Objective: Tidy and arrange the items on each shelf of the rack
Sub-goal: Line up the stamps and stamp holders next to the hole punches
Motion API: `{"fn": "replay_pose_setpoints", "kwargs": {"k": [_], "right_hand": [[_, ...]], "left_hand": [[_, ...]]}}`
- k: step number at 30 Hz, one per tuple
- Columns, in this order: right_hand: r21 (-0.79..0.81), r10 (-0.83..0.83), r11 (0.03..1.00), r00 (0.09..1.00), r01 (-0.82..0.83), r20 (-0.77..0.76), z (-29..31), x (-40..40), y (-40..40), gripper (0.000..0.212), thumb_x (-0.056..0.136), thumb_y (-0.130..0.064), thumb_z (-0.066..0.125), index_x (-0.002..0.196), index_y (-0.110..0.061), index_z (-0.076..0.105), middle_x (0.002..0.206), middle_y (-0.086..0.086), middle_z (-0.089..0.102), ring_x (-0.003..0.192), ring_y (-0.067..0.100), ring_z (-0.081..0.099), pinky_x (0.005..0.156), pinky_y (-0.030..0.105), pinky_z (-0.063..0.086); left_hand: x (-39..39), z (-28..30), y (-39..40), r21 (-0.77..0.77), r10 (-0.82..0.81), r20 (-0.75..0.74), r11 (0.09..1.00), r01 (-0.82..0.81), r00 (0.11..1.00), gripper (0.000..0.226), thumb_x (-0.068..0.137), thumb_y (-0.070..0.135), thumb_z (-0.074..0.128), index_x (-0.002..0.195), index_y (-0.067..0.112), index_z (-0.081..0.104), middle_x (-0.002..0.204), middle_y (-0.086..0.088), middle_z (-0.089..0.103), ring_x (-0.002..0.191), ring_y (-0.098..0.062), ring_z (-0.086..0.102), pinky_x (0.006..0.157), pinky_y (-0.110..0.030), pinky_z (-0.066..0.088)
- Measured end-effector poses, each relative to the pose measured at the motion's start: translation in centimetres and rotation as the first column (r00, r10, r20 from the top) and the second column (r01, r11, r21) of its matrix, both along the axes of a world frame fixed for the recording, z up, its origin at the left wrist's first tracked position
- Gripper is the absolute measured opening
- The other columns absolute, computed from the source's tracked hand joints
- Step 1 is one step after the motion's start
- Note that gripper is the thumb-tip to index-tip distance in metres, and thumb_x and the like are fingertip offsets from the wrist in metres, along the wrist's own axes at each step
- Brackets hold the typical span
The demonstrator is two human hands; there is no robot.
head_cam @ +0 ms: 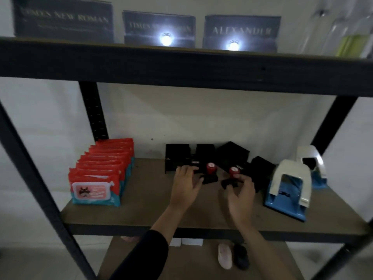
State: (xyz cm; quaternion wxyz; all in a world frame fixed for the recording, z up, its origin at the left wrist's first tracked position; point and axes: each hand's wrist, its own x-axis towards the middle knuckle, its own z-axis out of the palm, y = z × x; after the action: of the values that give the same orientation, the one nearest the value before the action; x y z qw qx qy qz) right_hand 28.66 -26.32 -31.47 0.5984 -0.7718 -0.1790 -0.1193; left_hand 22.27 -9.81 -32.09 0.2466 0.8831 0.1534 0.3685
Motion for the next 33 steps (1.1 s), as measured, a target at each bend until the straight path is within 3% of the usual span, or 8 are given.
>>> {"fn": "replay_pose_setpoints", "kwargs": {"k": [3, 6, 12, 17, 20, 24, 28, 33], "right_hand": [[-0.153, -0.061, 0.987, 0.995, 0.049, -0.074, -0.6, 1.5, -1.8, 0.044, 0.083, -0.002, 0.064, 0.124, -0.011, 0.049, 0.121, 0.012, 0.052, 0.116, 0.028, 0.046, 0.093, 0.03, 0.036], [-0.282, -0.054, 0.959, 0.986, 0.007, -0.157, -0.9, 2.7, -2.2, 0.053, 0.085, -0.01, 0.065, 0.133, -0.012, 0.043, 0.127, 0.014, 0.047, 0.121, 0.031, 0.039, 0.098, 0.039, 0.036], [-0.454, -0.051, 0.891, 0.986, -0.026, -0.156, -1.5, 4.9, -0.9, 0.06, 0.086, -0.031, 0.068, 0.138, -0.013, 0.046, 0.134, 0.017, 0.046, 0.123, 0.035, 0.04, 0.102, 0.042, 0.04], [-0.564, -0.015, 0.824, 0.995, -0.045, -0.101, -1.7, 5.8, -0.6, 0.067, 0.081, -0.046, 0.072, 0.139, -0.018, 0.05, 0.131, 0.016, 0.039, 0.12, 0.033, 0.036, 0.099, 0.034, 0.036], [-0.592, 0.016, 0.804, 0.997, -0.058, -0.076, -1.7, 5.9, -0.8, 0.065, 0.079, -0.044, 0.075, 0.135, -0.017, 0.053, 0.135, 0.014, 0.039, 0.121, 0.032, 0.037, 0.099, 0.034, 0.036], [-0.597, 0.092, 0.796, 0.994, -0.106, -0.054, -2.2, 5.9, -1.0, 0.059, 0.081, -0.039, 0.074, 0.132, -0.018, 0.055, 0.128, 0.009, 0.058, 0.114, 0.03, 0.049, 0.091, 0.035, 0.041], [-0.563, 0.13, 0.816, 0.99, -0.134, -0.049, -2.4, 5.2, -1.3, 0.059, 0.079, -0.038, 0.075, 0.133, -0.026, 0.054, 0.122, 0.005, 0.062, 0.111, 0.028, 0.055, 0.095, 0.045, 0.045], [-0.546, 0.11, 0.829, 0.993, -0.117, -0.045, -2.3, 4.5, -0.9, 0.057, 0.078, -0.041, 0.075, 0.13, -0.029, 0.056, 0.121, 0.003, 0.06, 0.114, 0.025, 0.054, 0.098, 0.045, 0.043]], "left_hand": [[2.3, 0.2, -1.0, 0.03, 0.077, -0.1, 0.997, -0.074, 0.992, 0.053, 0.085, 0.05, 0.06, 0.128, 0.019, 0.052, 0.126, -0.002, 0.047, 0.117, -0.021, 0.042, 0.104, -0.034, 0.035], [4.2, 1.0, -1.4, 0.022, 0.08, -0.19, 0.997, -0.077, 0.979, 0.062, 0.083, 0.055, 0.061, 0.132, 0.019, 0.05, 0.131, -0.005, 0.039, 0.12, -0.022, 0.035, 0.105, -0.034, 0.035], [6.3, 1.0, -0.9, -0.001, 0.071, -0.244, 0.997, -0.074, 0.967, 0.055, 0.085, 0.052, 0.06, 0.121, 0.01, 0.061, 0.124, -0.006, 0.042, 0.112, -0.021, 0.036, 0.099, -0.03, 0.037], [5.3, 0.9, -0.8, 0.012, -0.051, -0.224, 0.998, 0.055, 0.973, 0.045, 0.087, 0.047, 0.061, 0.11, 0.008, 0.065, 0.112, -0.002, 0.051, 0.106, -0.016, 0.04, 0.094, -0.026, 0.04], [3.5, 0.4, -1.1, -0.01, -0.092, -0.214, 0.996, 0.092, 0.972, 0.04, 0.088, 0.047, 0.058, 0.108, 0.013, 0.064, 0.104, -0.002, 0.06, 0.102, -0.017, 0.048, 0.089, -0.029, 0.042], [1.7, -0.5, -1.1, -0.171, -0.192, -0.219, 0.973, 0.156, 0.957, 0.044, 0.083, 0.049, 0.065, 0.118, 0.025, 0.056, 0.112, 0.005, 0.058, 0.104, -0.009, 0.052, 0.09, -0.026, 0.047], [0.6, -1.5, -0.6, -0.211, -0.198, -0.259, 0.967, 0.145, 0.945, 0.042, 0.085, 0.033, 0.068, 0.123, 0.02, 0.056, 0.12, 0.003, 0.06, 0.115, -0.011, 0.052, 0.096, -0.024, 0.043], [0.3, -1.9, 0.2, -0.244, -0.248, -0.271, 0.952, 0.183, 0.93, 0.04, 0.09, 0.025, 0.062, 0.129, 0.019, 0.054, 0.127, -0.001, 0.057, 0.121, -0.014, 0.05, 0.104, -0.028, 0.04]]}}
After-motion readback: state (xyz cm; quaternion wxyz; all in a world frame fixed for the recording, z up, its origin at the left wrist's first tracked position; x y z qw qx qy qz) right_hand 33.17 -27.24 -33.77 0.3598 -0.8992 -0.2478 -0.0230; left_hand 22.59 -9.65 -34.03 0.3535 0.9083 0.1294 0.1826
